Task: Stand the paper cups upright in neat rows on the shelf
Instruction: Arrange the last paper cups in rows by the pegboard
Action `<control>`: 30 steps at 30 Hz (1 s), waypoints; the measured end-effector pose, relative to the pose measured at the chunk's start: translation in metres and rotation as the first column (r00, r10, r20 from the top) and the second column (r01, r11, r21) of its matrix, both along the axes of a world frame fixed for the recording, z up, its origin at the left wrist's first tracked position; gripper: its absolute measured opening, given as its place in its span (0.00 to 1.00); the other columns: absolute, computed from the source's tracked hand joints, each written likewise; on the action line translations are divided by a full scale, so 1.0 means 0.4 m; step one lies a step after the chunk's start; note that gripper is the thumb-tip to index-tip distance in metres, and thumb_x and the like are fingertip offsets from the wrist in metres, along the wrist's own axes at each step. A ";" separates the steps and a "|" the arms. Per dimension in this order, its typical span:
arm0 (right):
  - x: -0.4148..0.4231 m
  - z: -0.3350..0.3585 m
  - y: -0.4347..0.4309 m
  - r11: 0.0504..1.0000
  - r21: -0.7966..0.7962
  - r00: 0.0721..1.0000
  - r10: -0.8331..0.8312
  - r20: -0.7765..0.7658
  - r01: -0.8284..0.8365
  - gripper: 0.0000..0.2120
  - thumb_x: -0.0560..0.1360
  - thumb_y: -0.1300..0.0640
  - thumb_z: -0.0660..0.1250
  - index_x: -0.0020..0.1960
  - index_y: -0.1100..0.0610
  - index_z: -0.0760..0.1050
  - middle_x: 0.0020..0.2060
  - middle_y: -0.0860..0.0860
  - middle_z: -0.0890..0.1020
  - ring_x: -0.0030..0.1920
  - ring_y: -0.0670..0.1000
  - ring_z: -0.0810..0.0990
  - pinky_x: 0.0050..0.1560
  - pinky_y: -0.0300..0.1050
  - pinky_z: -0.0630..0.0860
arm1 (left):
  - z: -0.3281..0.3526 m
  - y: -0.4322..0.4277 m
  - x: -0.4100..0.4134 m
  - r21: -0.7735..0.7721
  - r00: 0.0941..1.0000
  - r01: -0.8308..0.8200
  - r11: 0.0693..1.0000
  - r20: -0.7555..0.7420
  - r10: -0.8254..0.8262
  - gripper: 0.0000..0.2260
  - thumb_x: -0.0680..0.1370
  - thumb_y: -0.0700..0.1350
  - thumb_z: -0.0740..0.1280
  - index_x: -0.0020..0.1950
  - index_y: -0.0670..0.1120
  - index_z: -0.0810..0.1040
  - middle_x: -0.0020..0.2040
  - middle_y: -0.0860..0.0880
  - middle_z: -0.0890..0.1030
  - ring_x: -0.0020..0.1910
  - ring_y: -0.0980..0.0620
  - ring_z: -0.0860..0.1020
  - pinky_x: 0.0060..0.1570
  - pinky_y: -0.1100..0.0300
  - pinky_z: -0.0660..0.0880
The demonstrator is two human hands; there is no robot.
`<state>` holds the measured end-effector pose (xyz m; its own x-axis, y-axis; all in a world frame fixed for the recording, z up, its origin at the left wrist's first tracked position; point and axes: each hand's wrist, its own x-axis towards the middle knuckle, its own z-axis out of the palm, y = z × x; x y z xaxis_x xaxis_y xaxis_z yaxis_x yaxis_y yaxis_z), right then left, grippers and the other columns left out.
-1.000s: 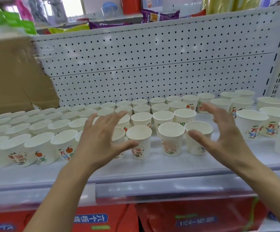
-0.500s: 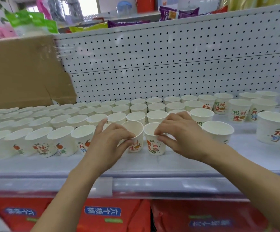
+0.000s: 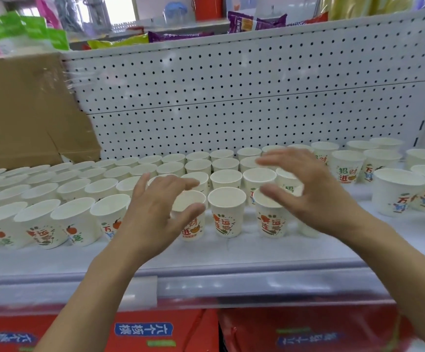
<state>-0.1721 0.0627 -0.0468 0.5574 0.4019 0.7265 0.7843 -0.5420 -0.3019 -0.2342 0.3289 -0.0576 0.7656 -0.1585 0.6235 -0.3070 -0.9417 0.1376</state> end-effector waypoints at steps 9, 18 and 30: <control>0.019 -0.056 -0.212 0.994 -0.016 0.821 -0.095 -0.563 0.104 0.40 0.65 0.45 0.76 0.73 0.40 0.62 0.65 0.43 0.71 0.61 0.39 0.71 0.59 0.39 0.68 | 0.055 -0.269 0.107 0.163 0.988 0.027 0.986 -0.157 -0.002 0.37 0.66 0.75 0.60 0.69 0.57 0.69 0.66 0.56 0.75 0.67 0.54 0.69 0.72 0.49 0.55; 0.056 -0.088 -0.185 0.993 0.000 0.866 -0.103 -0.489 0.118 0.32 0.68 0.50 0.75 0.69 0.43 0.66 0.63 0.42 0.74 0.58 0.40 0.73 0.51 0.38 0.72 | 0.069 -0.303 0.159 0.179 0.963 -0.004 0.984 -0.263 0.052 0.32 0.65 0.73 0.65 0.63 0.57 0.71 0.54 0.59 0.80 0.58 0.54 0.74 0.63 0.51 0.61; 0.076 0.049 -0.297 0.982 -0.138 0.895 -0.173 -0.411 0.127 0.24 0.70 0.39 0.69 0.64 0.41 0.72 0.57 0.37 0.77 0.56 0.36 0.75 0.56 0.39 0.74 | 0.146 -0.309 0.191 -0.005 0.859 0.242 0.970 -0.463 -0.217 0.31 0.68 0.73 0.57 0.66 0.60 0.70 0.64 0.63 0.71 0.63 0.60 0.70 0.62 0.54 0.69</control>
